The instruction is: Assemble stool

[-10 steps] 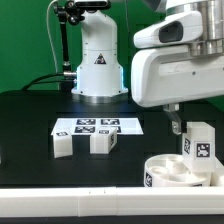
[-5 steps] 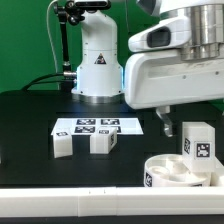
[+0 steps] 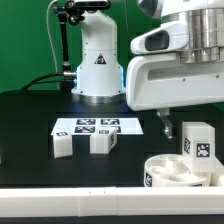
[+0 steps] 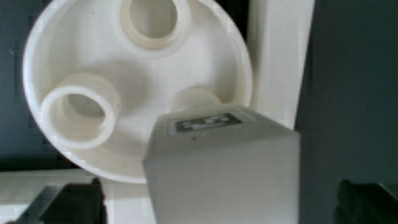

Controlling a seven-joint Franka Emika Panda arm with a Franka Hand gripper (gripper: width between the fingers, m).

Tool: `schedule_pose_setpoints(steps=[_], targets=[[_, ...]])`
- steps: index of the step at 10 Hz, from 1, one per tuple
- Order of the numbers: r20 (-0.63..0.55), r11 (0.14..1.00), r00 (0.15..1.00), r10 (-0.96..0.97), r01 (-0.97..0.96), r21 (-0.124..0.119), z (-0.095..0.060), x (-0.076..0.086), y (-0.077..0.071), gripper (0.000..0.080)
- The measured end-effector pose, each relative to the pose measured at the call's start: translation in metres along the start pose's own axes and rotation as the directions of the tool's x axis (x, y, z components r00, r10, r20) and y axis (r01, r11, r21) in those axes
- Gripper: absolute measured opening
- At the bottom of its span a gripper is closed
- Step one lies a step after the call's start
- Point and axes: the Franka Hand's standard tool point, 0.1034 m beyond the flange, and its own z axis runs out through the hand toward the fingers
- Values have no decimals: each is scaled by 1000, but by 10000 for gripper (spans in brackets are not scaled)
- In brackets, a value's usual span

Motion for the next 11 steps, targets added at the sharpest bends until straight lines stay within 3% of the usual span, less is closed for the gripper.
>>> schedule_pose_setpoints(steps=[2, 3, 4, 8, 11], targets=[[0, 1000, 1000, -29, 29, 0, 0, 1, 0, 410], [0, 998, 998, -59, 59, 0, 1, 2, 0, 410], [0, 998, 998, -57, 57, 0, 1, 2, 0, 338], [-1, 999, 999, -32, 32, 1, 1, 2, 0, 338], [1, 991, 991, 135, -135, 4, 1, 1, -1, 339]])
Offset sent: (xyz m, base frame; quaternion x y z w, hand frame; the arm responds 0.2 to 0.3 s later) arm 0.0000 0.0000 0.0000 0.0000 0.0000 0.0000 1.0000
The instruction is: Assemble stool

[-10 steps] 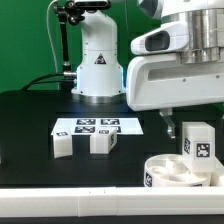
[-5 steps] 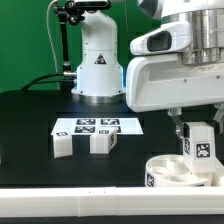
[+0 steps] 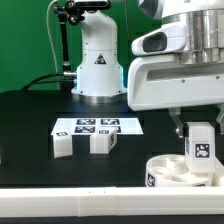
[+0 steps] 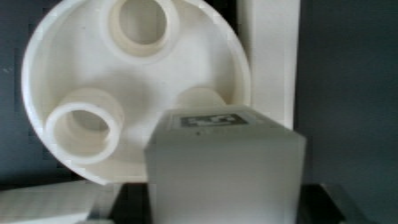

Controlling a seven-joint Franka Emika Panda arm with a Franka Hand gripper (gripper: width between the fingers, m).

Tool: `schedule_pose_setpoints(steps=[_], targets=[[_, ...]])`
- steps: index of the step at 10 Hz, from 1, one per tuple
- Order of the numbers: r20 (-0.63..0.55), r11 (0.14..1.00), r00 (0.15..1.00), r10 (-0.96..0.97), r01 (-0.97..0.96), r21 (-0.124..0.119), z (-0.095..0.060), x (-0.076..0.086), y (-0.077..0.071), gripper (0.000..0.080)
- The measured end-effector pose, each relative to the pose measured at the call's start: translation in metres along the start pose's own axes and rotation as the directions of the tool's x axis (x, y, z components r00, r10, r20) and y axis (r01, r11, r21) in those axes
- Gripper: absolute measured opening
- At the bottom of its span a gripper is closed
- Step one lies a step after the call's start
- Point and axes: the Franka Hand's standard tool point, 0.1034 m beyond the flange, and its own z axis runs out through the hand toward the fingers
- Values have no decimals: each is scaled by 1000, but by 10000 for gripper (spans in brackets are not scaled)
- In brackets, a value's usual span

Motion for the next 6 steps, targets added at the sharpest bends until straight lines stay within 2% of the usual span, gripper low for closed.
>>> schedule_pose_setpoints(steps=[1, 3, 5, 6], targets=[[1, 987, 987, 162, -162, 21, 0, 1, 0, 339], [-17, 931, 932, 362, -361, 49, 0, 3, 1, 340], [-3, 813, 815, 579, -577, 80, 0, 2, 2, 340], [11, 742, 745, 667, -666, 83, 0, 1, 0, 340]])
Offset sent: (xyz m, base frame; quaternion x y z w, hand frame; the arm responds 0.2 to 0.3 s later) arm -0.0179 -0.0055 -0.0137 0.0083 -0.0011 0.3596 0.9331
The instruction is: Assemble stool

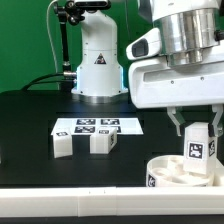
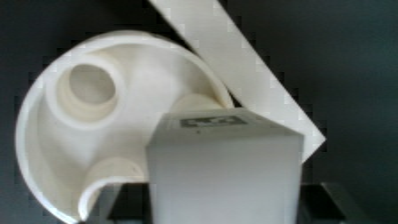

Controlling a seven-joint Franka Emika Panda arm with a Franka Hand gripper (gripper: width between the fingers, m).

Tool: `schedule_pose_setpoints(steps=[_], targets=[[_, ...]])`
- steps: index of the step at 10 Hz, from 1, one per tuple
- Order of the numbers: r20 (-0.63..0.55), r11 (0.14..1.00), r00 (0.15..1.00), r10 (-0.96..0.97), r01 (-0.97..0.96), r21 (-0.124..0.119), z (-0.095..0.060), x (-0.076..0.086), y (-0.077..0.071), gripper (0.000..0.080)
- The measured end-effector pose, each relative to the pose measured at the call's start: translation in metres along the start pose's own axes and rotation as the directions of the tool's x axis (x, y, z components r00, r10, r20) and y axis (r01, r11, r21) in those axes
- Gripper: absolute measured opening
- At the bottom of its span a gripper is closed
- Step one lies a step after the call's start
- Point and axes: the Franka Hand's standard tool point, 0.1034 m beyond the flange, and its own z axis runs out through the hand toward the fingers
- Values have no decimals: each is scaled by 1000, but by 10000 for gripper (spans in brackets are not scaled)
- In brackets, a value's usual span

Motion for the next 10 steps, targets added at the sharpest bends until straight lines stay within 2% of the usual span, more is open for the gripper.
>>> schedule_pose_setpoints(steps=[3, 5, 10], targets=[[22, 958, 958, 285, -285, 0, 1, -9, -4, 340], [41, 890, 890, 455, -456, 5, 2, -11, -5, 340], [69, 774, 772, 632, -633, 1, 3, -12, -5, 340]])
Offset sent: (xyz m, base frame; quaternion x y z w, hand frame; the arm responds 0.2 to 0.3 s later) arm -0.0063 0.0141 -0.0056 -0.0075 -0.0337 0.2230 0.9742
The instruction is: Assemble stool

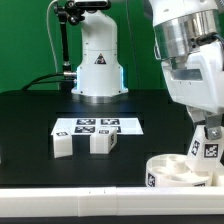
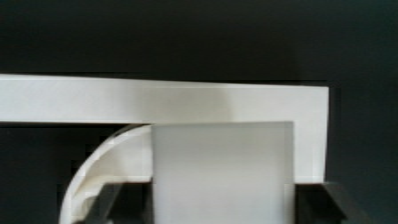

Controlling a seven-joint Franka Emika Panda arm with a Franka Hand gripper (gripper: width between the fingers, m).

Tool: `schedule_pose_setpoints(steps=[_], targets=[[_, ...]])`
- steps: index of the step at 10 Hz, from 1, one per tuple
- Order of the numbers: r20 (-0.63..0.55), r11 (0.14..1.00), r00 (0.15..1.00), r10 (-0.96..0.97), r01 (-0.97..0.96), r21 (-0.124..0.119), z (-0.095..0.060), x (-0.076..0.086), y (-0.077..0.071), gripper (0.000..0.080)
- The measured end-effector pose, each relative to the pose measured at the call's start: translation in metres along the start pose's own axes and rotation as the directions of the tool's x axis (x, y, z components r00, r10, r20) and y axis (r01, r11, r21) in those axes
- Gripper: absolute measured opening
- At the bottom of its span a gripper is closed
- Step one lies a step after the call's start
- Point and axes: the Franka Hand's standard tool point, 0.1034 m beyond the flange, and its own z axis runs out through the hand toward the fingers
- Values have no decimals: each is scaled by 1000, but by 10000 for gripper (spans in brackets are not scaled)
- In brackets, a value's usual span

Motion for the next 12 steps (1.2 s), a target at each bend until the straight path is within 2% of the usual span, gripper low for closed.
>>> schedule_pose_setpoints(steps=[1, 2, 3, 4, 7, 10, 12], targets=[[1, 1000, 1000, -9, 9, 0, 0, 0, 0, 575], [0, 1000, 1000, -32, 32, -2, 0, -1, 0, 575], [1, 995, 995, -101, 101, -13, -1, -4, -1, 627], [1, 983, 983, -181, 181, -23, -3, -9, -4, 645], [1, 894, 894, -447, 447, -14, -5, -10, -9, 648], [4, 789, 789, -614, 614, -14, -5, -9, -9, 649], [0, 642, 642, -766, 766, -30, -4, -9, -8, 649]])
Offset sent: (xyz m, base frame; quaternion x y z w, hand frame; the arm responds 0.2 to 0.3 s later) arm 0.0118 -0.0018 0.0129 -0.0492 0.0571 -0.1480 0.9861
